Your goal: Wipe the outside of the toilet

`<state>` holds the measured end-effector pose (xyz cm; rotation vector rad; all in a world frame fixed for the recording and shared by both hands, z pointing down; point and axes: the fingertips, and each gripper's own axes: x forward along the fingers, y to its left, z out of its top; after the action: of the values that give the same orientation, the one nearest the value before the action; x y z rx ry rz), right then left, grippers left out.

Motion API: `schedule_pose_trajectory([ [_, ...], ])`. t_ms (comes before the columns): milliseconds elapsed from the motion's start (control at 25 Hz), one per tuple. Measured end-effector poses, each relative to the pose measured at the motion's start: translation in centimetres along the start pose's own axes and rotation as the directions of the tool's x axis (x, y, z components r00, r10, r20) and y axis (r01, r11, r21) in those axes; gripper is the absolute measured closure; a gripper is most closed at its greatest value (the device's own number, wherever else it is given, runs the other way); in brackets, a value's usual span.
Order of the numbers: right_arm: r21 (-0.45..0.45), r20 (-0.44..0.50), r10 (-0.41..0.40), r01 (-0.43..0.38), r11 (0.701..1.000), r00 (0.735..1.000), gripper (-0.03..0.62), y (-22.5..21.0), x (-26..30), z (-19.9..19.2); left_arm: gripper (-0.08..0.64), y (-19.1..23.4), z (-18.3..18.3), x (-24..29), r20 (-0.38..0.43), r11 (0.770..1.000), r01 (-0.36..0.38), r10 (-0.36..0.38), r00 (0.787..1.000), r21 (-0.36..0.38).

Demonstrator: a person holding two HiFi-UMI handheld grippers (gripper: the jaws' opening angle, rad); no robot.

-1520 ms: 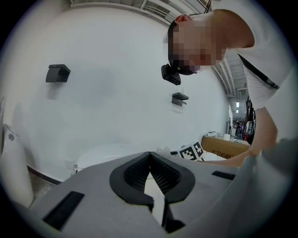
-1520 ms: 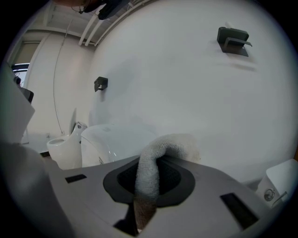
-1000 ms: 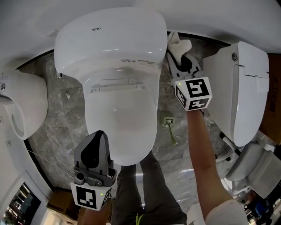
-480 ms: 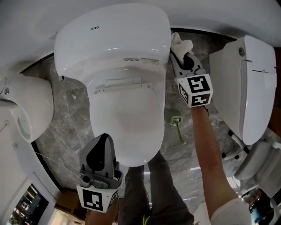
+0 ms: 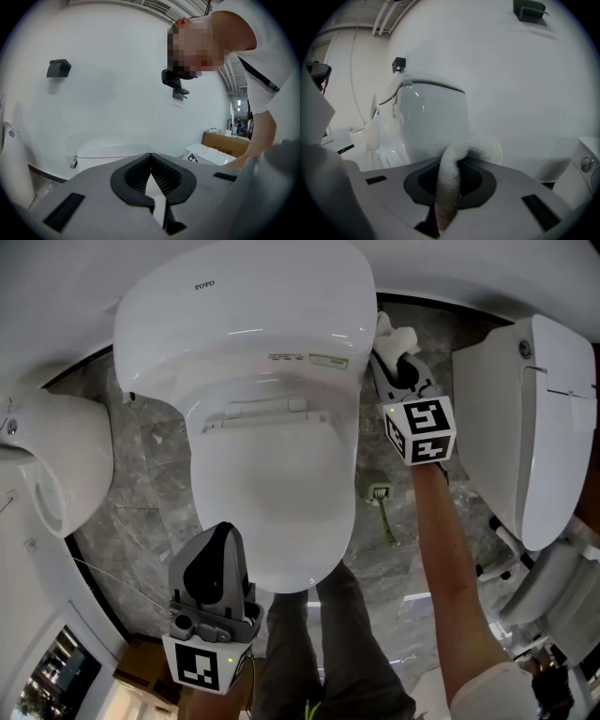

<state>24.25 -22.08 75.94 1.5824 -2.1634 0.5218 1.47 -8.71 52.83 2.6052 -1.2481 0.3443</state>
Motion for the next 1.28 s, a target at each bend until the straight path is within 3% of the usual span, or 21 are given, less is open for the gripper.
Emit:
schedule_pose_trajectory([
  [720,-0.041,-0.059,0.012,-0.014,0.999,0.998,0.522,0.2,1.4,-3.5,0.543,0.4,-1.2,-0.4,0.012,1.000,-0.014,0.014,1.000,-0.004],
  [920,-0.033,-0.083,0.015,-0.018,0.999,0.996,0.522,0.5,1.5,-5.3,0.543,0.5,-2.2,-1.1,-0.018,0.999,-0.023,0.022,1.000,-0.042],
  [1280,-0.029,-0.126,0.013,-0.016,0.999,0.992,0.522,0.4,1.6,-7.7,0.543,-0.1,-2.4,-0.7,-0.005,1.000,-0.008,0.008,1.000,-0.020],
])
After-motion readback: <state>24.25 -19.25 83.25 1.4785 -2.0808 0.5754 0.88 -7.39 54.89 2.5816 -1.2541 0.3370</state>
